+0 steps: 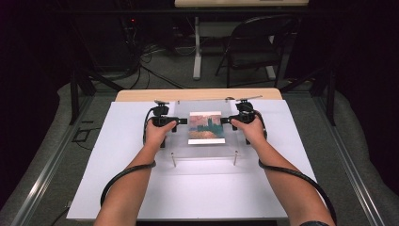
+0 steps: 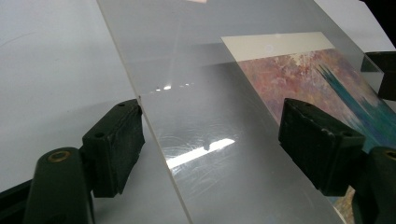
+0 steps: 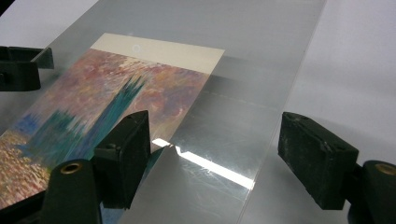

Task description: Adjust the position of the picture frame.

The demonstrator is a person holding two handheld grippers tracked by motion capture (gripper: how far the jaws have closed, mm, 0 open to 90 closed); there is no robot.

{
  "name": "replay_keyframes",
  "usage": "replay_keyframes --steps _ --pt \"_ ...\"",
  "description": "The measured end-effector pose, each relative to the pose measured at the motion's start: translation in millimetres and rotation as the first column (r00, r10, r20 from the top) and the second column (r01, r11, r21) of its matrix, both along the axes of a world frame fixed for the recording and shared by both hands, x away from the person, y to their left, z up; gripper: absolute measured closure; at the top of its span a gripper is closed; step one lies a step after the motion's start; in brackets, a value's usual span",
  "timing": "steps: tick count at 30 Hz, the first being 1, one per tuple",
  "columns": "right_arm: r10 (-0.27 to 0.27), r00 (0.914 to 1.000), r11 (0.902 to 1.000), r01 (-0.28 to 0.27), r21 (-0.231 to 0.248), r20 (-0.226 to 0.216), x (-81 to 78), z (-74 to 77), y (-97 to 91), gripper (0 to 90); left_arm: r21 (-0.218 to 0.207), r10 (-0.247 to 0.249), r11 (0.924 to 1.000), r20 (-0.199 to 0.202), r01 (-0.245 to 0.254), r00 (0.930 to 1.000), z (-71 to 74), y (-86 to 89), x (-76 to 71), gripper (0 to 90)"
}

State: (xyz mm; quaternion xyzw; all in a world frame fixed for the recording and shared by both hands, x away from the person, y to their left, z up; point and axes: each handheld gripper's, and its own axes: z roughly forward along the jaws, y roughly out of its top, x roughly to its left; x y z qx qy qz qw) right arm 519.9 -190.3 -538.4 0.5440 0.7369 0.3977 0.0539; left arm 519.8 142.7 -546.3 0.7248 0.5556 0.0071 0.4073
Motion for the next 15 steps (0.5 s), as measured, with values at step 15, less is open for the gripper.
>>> replay_keyframes --steps 15 --pt "-0.018 0.9991 0.9976 0.021 0.065 -0.038 1.6 -5.2 0.1 23.4 -0.047 -0.008 0.9989 -0.044 0.006 0.9990 -3.0 -2.0 -0.5 19.5"
